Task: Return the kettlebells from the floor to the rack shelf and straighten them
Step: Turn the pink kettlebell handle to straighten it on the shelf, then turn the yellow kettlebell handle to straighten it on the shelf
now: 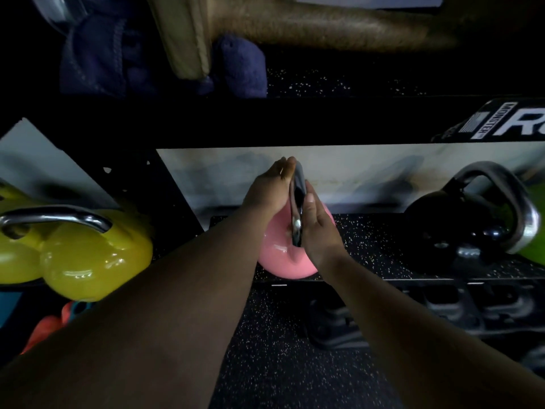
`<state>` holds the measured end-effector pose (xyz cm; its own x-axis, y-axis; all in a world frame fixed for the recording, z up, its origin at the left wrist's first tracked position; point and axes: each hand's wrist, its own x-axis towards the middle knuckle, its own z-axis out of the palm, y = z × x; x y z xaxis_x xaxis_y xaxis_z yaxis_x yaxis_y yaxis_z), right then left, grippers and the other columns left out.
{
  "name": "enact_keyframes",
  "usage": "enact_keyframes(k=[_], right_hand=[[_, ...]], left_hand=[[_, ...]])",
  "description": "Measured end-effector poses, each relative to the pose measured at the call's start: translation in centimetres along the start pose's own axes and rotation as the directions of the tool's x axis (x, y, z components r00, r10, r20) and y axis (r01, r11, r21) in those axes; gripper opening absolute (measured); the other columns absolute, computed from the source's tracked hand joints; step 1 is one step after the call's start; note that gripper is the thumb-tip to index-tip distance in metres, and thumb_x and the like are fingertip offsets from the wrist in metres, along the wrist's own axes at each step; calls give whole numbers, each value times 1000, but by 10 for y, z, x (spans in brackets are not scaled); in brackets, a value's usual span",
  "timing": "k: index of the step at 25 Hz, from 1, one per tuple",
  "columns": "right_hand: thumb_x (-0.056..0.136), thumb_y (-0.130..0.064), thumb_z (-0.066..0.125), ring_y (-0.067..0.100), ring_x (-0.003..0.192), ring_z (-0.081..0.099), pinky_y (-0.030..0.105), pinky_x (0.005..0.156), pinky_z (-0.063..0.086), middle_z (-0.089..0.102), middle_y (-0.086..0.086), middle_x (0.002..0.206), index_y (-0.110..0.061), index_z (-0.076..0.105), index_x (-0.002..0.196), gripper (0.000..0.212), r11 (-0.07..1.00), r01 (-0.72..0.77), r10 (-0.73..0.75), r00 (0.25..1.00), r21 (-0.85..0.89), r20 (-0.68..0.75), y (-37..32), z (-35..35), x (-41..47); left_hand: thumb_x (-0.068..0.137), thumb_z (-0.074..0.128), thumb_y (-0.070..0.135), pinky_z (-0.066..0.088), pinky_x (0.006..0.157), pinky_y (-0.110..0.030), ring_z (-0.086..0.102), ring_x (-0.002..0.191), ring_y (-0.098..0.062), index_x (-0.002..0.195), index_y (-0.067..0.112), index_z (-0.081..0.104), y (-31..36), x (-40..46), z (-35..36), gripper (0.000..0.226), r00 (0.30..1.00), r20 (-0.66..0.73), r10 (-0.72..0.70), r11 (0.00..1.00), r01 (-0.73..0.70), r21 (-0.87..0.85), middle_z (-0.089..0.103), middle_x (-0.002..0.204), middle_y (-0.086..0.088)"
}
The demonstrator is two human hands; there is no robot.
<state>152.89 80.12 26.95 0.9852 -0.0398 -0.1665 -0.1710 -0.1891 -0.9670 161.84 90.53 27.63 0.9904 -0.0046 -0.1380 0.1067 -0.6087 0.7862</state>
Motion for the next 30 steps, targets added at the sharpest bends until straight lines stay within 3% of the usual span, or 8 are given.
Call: enact_keyframes(k=[3,6,9,15,20,22,26,30], right_hand=[[102,-50,24,32,124,54,41,101,45,59,12,135,-34,42,143,48,949,40,-55,998,-313,-38,-5,-15,0],[98,-45,39,34,115,52,46,94,47,59,14,122,-23,52,131,41,782,61,-155,983,-620,-99,-18,-32,-13],[95,-41,47,30,115,48,43,90,43,55,10,122,-23,52,121,32,666,129,-271,960,-735,-77,-31,-44,-30],[93,-40,46,31,106,48,41,85,41,53,9,117,-20,50,123,36,453,332,-431,894,-827,123,-56,-6,-31],[94,-41,45,29,114,47,46,97,41,56,8,118,-24,50,122,34,468,408,-452,873,-784,185,-66,75,-34],[93,-41,43,28,111,50,47,91,46,58,6,114,-24,51,119,32,513,427,-444,875,-745,195,-70,120,-32],[92,-36,43,34,95,59,43,68,53,63,8,100,-21,56,105,23,562,474,-472,857,-678,207,-84,224,-42],[93,-36,46,34,91,64,43,71,55,62,7,109,-20,57,109,25,618,525,-476,842,-586,252,-94,320,-42]], left_hand=[[103,36,48,41,106,-35,51,131,-31,145,26,45,8,-12,-10,48,995,-35,92,992,-89,84,54,144,-11],[100,44,45,38,110,-45,52,131,-30,145,22,45,1,-38,-22,50,991,-42,124,974,-113,198,56,143,-9],[96,50,47,34,110,-56,52,131,-29,143,22,42,-10,-65,-35,54,996,-73,47,955,-24,295,54,144,-5],[92,57,32,46,100,-45,63,105,-18,111,23,64,-25,-80,-85,22,964,-185,191,928,-116,354,67,114,4],[89,56,34,53,71,-31,66,86,-14,94,28,66,-60,-94,-134,13,938,-248,240,936,-156,316,71,94,11],[84,58,34,50,65,-28,67,81,-16,89,26,66,-83,-100,-170,12,914,-295,280,929,-180,323,72,87,10],[77,60,28,51,62,-32,67,76,-21,82,21,67,-161,-121,-267,11,855,-362,372,881,-201,429,71,78,5],[83,57,30,52,64,-36,63,82,-18,87,24,68,-239,-123,-352,13,853,-378,360,865,-152,479,65,89,7]])
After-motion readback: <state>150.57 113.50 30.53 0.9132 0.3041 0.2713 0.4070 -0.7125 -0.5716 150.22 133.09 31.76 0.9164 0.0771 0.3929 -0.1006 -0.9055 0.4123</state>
